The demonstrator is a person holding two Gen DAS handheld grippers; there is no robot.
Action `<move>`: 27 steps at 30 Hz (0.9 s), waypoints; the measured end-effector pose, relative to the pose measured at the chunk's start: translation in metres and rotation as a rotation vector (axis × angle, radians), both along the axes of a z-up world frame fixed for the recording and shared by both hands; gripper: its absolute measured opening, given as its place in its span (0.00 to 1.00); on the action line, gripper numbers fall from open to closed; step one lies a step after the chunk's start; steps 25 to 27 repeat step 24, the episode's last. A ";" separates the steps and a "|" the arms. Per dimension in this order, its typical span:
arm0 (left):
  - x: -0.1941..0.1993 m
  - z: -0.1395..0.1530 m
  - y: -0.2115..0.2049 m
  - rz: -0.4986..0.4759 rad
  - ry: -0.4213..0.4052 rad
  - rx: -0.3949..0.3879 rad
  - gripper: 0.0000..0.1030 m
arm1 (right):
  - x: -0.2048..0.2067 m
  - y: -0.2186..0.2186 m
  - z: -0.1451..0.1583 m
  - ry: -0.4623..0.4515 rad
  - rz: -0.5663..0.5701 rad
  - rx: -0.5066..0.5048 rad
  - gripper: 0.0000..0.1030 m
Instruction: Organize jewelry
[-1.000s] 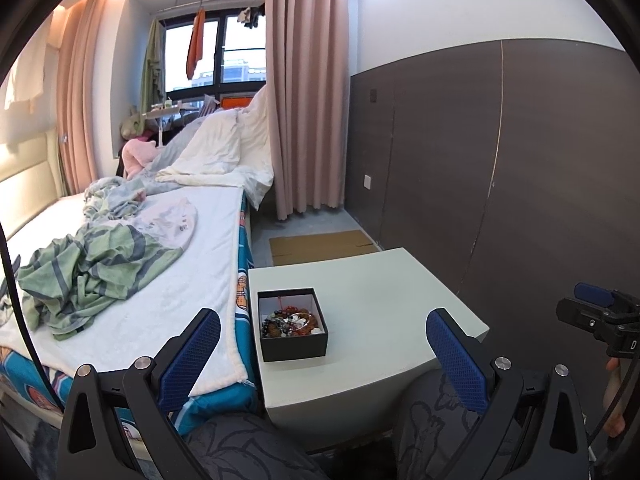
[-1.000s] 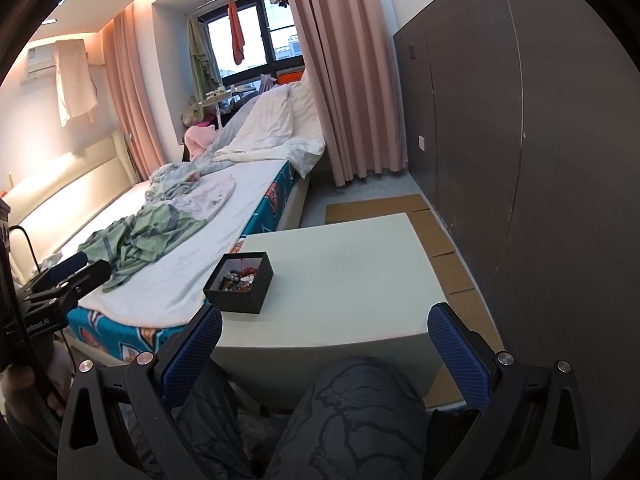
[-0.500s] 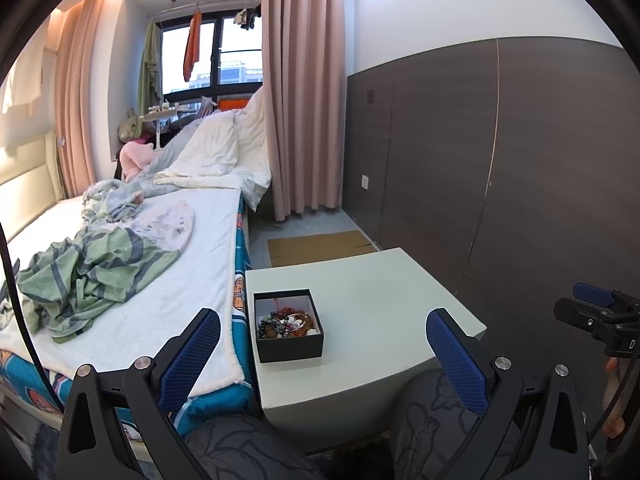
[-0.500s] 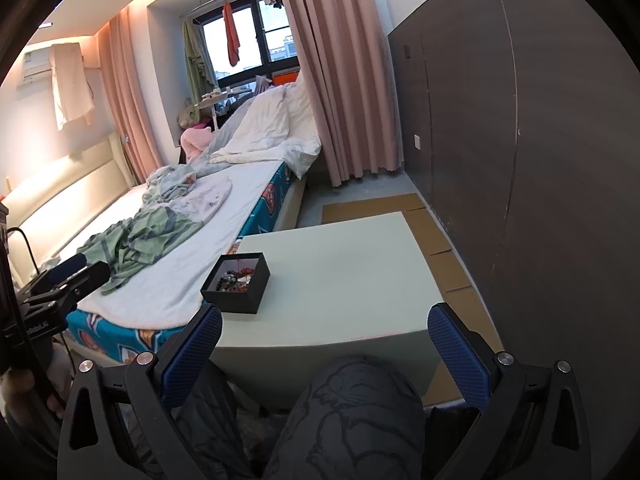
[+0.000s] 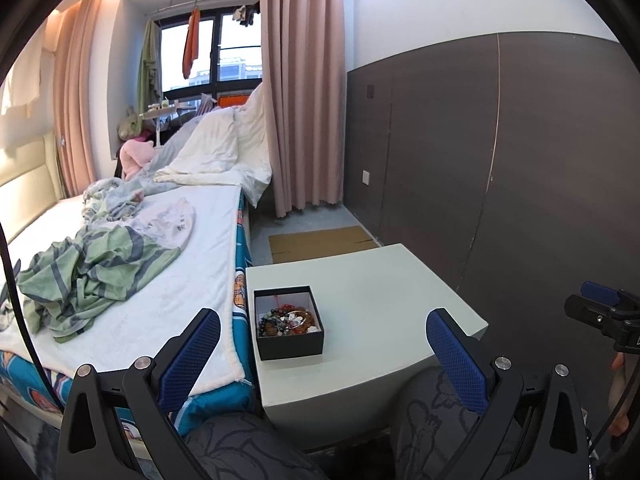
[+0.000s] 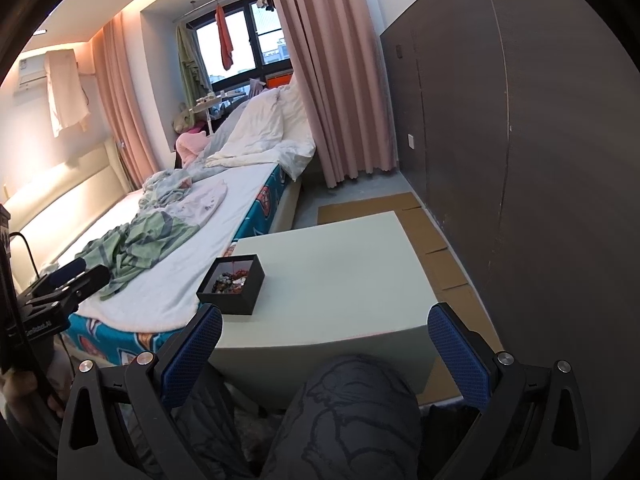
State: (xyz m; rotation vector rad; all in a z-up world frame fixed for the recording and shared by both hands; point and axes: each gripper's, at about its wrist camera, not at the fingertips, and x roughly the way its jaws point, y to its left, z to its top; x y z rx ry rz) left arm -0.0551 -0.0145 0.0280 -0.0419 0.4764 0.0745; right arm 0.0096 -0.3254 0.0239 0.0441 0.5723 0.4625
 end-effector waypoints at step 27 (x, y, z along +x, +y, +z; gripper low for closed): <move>0.007 -0.011 0.016 0.044 0.009 -0.016 1.00 | 0.020 0.018 -0.013 0.052 -0.003 -0.040 1.00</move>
